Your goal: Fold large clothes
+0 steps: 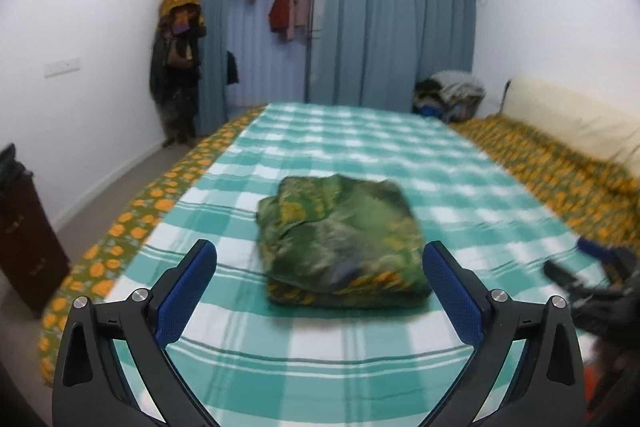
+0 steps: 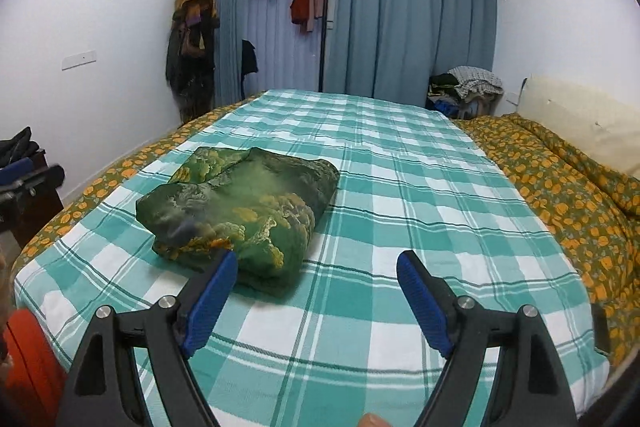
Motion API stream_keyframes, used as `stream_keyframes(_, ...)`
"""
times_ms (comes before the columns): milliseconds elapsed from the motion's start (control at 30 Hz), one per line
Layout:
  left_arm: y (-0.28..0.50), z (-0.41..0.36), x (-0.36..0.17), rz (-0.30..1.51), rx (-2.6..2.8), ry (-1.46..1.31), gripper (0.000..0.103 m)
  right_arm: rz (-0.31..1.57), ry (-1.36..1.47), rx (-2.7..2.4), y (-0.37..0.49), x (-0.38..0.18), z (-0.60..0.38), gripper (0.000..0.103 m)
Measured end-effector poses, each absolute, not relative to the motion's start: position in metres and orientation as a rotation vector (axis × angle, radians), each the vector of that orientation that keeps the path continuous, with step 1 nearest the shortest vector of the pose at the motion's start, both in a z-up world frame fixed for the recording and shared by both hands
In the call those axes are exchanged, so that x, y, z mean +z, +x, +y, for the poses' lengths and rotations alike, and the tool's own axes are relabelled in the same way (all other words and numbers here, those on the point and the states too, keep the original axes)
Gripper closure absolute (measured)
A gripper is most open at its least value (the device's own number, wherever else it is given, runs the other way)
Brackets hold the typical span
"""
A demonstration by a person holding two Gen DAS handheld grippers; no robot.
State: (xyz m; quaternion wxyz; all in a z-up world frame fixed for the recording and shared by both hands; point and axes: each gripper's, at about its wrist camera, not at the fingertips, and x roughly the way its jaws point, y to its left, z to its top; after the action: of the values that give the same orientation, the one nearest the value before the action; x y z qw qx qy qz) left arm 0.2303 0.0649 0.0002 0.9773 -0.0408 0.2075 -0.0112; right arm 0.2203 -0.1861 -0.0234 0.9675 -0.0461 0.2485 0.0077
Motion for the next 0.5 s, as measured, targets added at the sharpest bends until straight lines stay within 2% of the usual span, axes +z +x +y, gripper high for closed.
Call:
stream_keyframes(300,0.225,0.059,-0.002,0.441,0.178,0.014,0.000,0.517,-0.071,0.035,0.206,-0.028,-0.173,0.019)
stream_keyframes(500,0.236,0.062,-0.022,0.587,0.100,-0.045,0.000,0.558,-0.062,0.054,0.207,-0.034,-0.166,0.019)
